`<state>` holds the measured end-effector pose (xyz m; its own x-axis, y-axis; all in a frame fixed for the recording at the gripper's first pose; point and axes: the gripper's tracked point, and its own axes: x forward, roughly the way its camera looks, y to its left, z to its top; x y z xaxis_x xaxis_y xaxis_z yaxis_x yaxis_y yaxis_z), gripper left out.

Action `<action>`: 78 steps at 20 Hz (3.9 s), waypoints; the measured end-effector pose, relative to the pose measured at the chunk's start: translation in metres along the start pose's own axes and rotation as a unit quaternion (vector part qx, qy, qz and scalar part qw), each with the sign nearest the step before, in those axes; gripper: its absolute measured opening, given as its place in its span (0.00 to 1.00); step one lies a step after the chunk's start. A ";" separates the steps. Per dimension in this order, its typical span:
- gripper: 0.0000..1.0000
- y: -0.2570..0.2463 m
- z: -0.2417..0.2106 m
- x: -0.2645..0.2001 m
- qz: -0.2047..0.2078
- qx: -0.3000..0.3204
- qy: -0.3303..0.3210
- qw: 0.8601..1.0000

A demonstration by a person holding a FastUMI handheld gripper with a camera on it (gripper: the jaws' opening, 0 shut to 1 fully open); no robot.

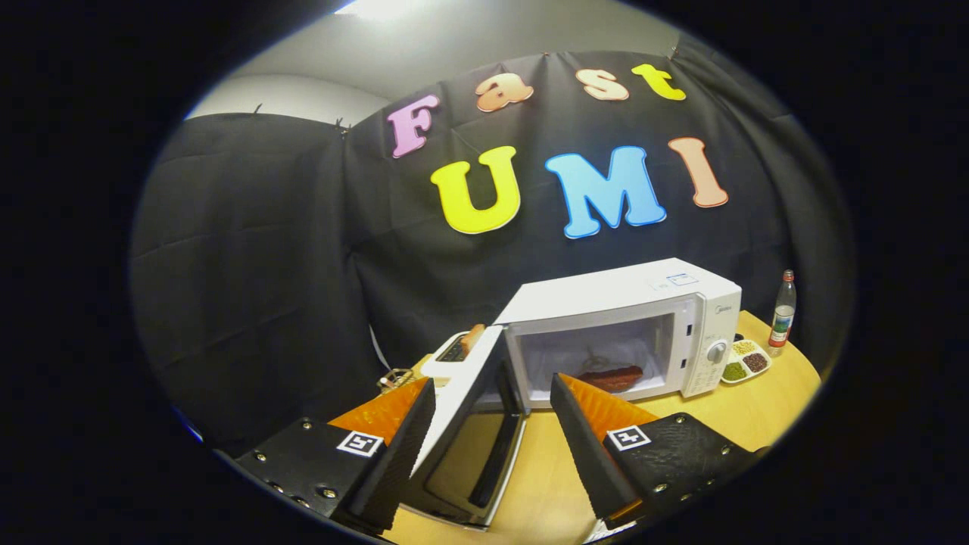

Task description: Open the microwave, put the food inside, and close the microwave door.

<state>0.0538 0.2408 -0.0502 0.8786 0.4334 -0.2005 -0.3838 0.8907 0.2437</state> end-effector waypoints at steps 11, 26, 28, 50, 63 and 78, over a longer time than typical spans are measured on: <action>0.92 0.133 -0.043 -0.031 0.116 -0.039 0.021 0.992; 0.22 0.099 -0.129 -0.010 0.073 -0.017 0.109 0.991; 0.01 0.089 -0.129 -0.011 0.066 -0.028 0.109 0.991; 0.01 -0.101 -0.095 0.012 -0.072 -0.038 0.109 0.991; 0.01 -0.211 -0.060 0.055 -0.135 -0.009 0.087 0.987; 0.01 -0.275 -0.028 0.116 -0.163 0.001 0.060 0.985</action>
<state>0.2535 0.0504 -0.1671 0.9155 0.1368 -0.3784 -0.0856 0.9851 0.1491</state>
